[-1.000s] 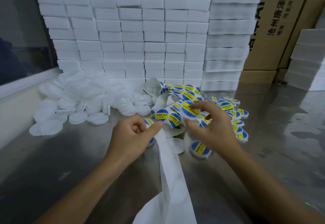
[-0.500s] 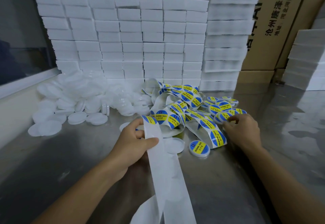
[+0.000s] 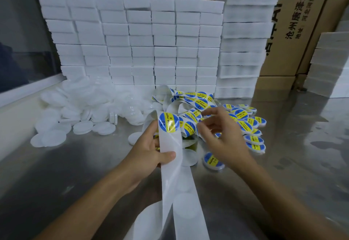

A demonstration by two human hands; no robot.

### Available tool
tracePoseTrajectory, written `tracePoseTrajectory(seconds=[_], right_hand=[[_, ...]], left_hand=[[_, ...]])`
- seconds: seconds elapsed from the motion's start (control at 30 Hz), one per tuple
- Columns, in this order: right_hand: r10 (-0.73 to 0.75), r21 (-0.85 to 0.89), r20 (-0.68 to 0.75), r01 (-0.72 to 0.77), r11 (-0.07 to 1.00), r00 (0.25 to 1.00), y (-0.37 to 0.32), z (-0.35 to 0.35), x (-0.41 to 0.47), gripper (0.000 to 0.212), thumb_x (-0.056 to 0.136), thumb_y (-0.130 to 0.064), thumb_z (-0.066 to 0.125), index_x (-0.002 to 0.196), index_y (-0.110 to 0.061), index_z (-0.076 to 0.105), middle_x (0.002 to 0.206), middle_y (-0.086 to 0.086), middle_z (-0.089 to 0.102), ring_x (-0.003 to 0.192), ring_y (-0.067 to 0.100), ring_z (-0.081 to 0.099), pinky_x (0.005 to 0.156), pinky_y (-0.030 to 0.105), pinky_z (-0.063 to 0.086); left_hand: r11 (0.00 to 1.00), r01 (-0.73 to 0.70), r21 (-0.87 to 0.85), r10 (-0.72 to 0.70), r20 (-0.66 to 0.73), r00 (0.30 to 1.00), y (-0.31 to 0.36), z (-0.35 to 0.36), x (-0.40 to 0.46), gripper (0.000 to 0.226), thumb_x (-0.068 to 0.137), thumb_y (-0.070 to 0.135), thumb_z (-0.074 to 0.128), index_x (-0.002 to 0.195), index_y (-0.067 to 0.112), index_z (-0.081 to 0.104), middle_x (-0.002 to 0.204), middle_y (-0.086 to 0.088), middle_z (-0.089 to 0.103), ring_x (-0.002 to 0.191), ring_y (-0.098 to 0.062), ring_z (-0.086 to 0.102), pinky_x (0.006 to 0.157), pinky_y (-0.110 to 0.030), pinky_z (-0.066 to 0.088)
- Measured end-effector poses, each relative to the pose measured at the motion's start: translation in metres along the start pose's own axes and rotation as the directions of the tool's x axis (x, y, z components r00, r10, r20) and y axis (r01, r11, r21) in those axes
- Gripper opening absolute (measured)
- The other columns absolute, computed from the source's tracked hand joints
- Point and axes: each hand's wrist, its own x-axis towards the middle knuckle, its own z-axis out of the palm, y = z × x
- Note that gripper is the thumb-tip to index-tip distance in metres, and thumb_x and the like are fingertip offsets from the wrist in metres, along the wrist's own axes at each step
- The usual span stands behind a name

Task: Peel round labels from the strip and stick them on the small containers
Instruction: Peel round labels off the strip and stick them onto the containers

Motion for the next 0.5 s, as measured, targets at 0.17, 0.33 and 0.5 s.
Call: tracePoseTrajectory(seconds=[0.17,0.33,0.5], right_hand=[[0.124,0.467,0.299,-0.259,0.846,0.946,-0.024,0.024,-0.011,0.023,0.086,-0.008,0.067,0.102,-0.022,0.061,0.072,-0.004,0.065,0.074,0.019,0.059,0.075,0.035,0.050],[0.212,0.644,0.375,-0.418,0.641,0.902,-0.027,0.018,-0.007,0.031,0.085,0.011,0.058,0.103,-0.008,0.075,0.099,0.017,0.072,0.089,0.028,0.067,0.088,0.046,0.056],[0.178,0.769,0.379,-0.416,0.486,0.908,-0.026,0.010,-0.002,0.048,0.076,0.007,0.064,0.121,-0.007,0.066,0.121,0.009,0.069,0.102,0.027,0.069,0.084,0.035,0.057]], left_hand=[[1.000,-0.006,-0.014,0.007,0.105,0.994,0.005,0.001,-0.002,0.072,0.078,-0.012,0.067,0.124,0.042,0.053,0.108,-0.005,0.072,0.100,-0.024,0.069,0.080,-0.039,0.059],[1.000,-0.011,0.028,0.008,0.128,0.992,0.007,0.002,-0.005,0.074,0.068,0.000,0.070,0.125,0.044,0.051,0.104,-0.008,0.073,0.095,-0.027,0.069,0.080,-0.041,0.058],[1.000,-0.018,0.023,0.014,0.148,0.989,0.009,0.004,-0.007,0.081,0.066,0.003,0.068,0.132,0.042,0.043,0.103,-0.010,0.074,0.093,-0.028,0.070,0.080,-0.036,0.058]])
